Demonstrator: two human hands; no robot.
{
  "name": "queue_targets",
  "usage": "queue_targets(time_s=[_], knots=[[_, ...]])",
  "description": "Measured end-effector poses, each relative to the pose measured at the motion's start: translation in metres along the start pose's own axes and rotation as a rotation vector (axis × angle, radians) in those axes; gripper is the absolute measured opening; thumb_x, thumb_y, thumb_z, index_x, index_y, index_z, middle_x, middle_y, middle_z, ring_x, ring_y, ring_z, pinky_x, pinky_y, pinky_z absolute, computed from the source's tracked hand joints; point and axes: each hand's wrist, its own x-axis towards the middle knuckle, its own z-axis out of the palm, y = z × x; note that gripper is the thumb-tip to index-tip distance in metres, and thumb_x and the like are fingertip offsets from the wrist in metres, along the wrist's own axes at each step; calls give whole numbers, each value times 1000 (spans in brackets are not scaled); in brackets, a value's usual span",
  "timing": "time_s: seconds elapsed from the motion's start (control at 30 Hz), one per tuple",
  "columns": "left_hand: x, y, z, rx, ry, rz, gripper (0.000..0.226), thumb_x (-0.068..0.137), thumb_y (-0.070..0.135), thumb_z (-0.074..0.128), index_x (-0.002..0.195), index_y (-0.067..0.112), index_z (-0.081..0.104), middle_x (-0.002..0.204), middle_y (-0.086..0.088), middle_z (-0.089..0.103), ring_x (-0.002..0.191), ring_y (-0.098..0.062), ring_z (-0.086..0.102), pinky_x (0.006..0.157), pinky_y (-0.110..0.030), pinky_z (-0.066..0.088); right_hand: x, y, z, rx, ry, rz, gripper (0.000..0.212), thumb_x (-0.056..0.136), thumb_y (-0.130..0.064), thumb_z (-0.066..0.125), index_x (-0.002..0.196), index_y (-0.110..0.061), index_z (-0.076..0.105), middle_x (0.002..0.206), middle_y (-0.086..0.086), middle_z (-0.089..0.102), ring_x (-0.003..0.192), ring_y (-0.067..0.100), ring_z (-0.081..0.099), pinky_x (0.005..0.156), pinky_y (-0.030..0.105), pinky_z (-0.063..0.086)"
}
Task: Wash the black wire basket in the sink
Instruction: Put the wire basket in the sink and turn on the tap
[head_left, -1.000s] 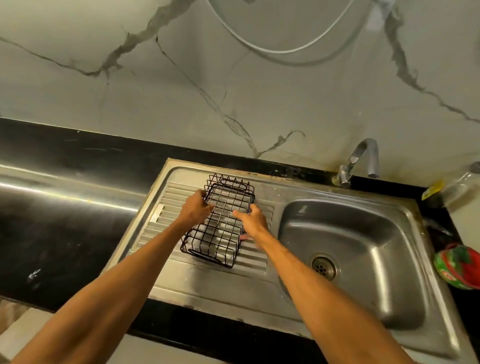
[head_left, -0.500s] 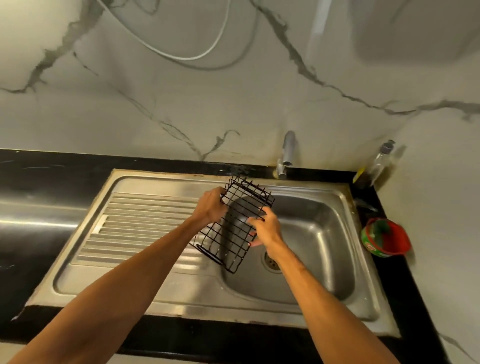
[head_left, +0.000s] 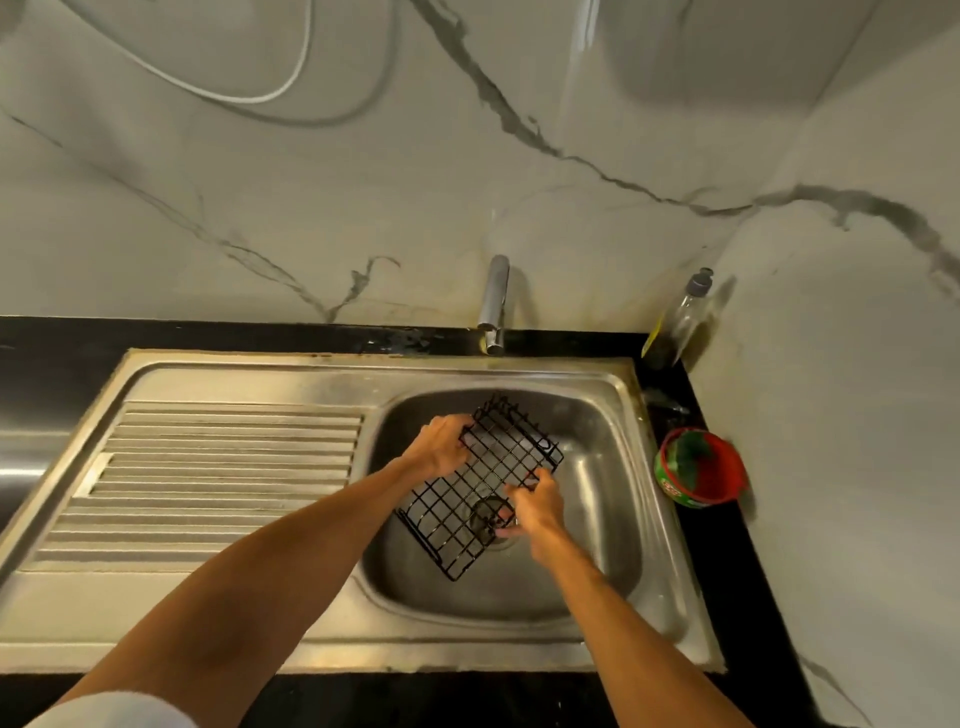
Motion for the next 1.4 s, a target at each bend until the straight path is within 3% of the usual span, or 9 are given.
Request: queue_targets(time_s=[0.07, 0.2, 0.4, 0.6, 0.77, 1.03, 1.17, 1.27, 1.4], knots=[[10, -11, 11, -18, -30, -17, 48, 91, 1, 62, 138, 9, 56, 136, -14, 60, 116, -31, 63, 95, -45, 56, 12, 9, 5, -19, 27, 37, 61, 97, 4, 51, 151, -14, 30, 121, 13, 57, 81, 23, 65, 60, 45, 62], [20, -33, 32, -43, -48, -73, 57, 90, 1, 64, 145, 10, 50, 141, -15, 57, 123, -30, 59, 102, -42, 52, 28, 21, 13, -74, 49, 67, 66, 97, 5, 48, 154, -18, 27, 143, 17, 47, 75, 19, 62, 58, 44, 62], [27, -55, 53, -103, -40, -149, 56, 92, 5, 64, 146, 11, 49, 137, -15, 59, 122, -30, 60, 104, -38, 48, 55, 37, 19, -121, 65, 63, 66, 94, 6, 47, 153, -20, 31, 135, 16, 55, 82, 24, 69, 57, 43, 62], [32, -66, 73, -145, -9, -200, 56, 93, 10, 62, 147, 15, 46, 130, -15, 61, 123, -30, 56, 107, -47, 46, 85, 52, 20, -243, 100, 6, 64, 91, 2, 53, 148, -22, 39, 142, 15, 52, 110, 31, 66, 82, 50, 60], [34, -66, 85, -136, -4, -222, 54, 96, 10, 60, 147, 15, 43, 130, -13, 59, 125, -28, 50, 104, -40, 43, 96, 57, 15, -327, 98, -24, 63, 91, 3, 54, 148, -21, 41, 141, 14, 53, 110, 28, 65, 81, 48, 61], [31, -71, 102, -159, -14, -231, 54, 93, 17, 68, 142, 17, 44, 131, -12, 58, 124, -28, 53, 107, -44, 46, 107, 73, 8, -415, 83, -36, 64, 90, 3, 58, 147, -19, 43, 140, 12, 54, 112, 24, 64, 82, 48, 60], [28, -67, 90, -109, -45, -227, 54, 96, 23, 65, 145, 18, 43, 137, -15, 57, 126, -30, 54, 107, -45, 46, 99, 62, 4, -593, 117, -42, 57, 91, -13, 65, 145, -21, 46, 137, 9, 59, 112, 26, 64, 90, 41, 57], [19, -57, 63, -9, -13, -215, 51, 99, 30, 59, 146, 19, 43, 138, -15, 56, 125, -32, 55, 103, -44, 48, 78, 34, -2, -772, 260, -122, 41, 88, -22, 65, 128, -20, 60, 128, 6, 63, 108, 28, 64, 83, 34, 51], [12, -42, 14, 10, 164, -130, 53, 99, 33, 59, 146, 19, 42, 143, -12, 52, 124, -31, 57, 103, -47, 50, 65, -23, -2, -733, 335, -354, 30, 90, -31, 65, 118, -22, 61, 117, 5, 65, 105, 26, 63, 78, 31, 49]])
